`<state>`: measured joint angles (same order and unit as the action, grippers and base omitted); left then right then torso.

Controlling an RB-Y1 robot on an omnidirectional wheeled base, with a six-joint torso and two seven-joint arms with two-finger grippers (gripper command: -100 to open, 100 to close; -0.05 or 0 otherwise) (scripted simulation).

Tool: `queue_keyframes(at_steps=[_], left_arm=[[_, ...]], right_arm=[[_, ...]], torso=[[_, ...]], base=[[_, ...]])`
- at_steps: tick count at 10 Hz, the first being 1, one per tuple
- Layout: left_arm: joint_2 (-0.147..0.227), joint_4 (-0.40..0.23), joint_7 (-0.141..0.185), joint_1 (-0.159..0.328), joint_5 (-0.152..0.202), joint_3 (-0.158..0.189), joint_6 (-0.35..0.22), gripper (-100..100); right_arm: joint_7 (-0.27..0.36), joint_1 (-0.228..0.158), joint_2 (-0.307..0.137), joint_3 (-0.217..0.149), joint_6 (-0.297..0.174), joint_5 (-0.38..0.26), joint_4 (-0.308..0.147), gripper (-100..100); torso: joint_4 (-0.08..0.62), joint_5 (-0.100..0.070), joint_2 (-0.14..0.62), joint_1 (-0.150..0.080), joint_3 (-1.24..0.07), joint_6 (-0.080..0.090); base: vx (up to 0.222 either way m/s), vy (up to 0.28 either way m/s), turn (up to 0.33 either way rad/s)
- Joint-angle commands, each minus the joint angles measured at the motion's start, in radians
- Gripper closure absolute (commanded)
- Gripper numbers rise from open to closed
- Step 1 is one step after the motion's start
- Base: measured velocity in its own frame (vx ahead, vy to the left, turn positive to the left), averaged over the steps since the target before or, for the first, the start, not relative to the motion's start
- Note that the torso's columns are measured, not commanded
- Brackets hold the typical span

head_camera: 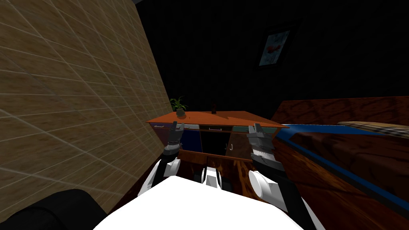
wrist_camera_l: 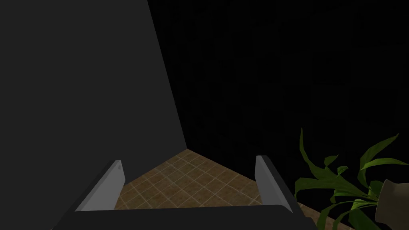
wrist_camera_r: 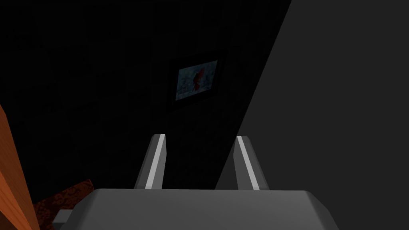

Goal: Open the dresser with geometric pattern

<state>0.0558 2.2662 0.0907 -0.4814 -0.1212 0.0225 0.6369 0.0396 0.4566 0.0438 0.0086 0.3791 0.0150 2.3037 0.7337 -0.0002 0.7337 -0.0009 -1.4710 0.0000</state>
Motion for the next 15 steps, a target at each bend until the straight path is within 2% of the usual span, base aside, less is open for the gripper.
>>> queue_keyframes(at_steps=[1, 4, 7, 11, 15], left_arm=[[0.05, -0.053, -0.011, 0.012, -0.001, 0.003, 0.025, -100], [0.086, -0.136, -0.026, 0.027, -0.003, 0.007, 0.064, -100], [0.105, -0.226, -0.043, 0.043, -0.005, 0.012, 0.108, -100], [0.105, -0.341, -0.065, 0.064, -0.007, 0.018, 0.165, -100], [0.087, -0.445, -0.085, 0.083, -0.009, 0.024, 0.217, -100]], right_arm=[[0.0, 0.0, 0.0, 0.0, 0.0, 0.0, 0.0, 0], [0.0, 0.0, 0.0, 0.0, 0.0, 0.0, 0.0, 0], [0.0, 0.0, 0.0, 0.0, 0.0, 0.0, 0.0, 0], [0.0, 0.0, 0.0, 0.0, 0.0, 0.0, 0.0, 0], [0.0, 0.0, 0.0, 0.0, 0.0, 0.0, 0.0, 0]], torso=[[0.003, 0.0, 0.002, 0.0, -0.005, 0.0], [0.004, 0.0, 0.004, 0.001, -0.005, 0.0], [0.004, 0.0, 0.005, 0.001, -0.005, 0.0], [0.004, 0.0, 0.005, 0.0, -0.005, 0.0], [0.004, 0.0, 0.004, 0.001, -0.005, 0.0]], base=[[0.041, -0.049, -0.003], [0.048, -0.053, -0.002], [0.049, -0.059, -0.003], [0.045, -0.062, -0.003], [0.047, -0.054, -0.003]])
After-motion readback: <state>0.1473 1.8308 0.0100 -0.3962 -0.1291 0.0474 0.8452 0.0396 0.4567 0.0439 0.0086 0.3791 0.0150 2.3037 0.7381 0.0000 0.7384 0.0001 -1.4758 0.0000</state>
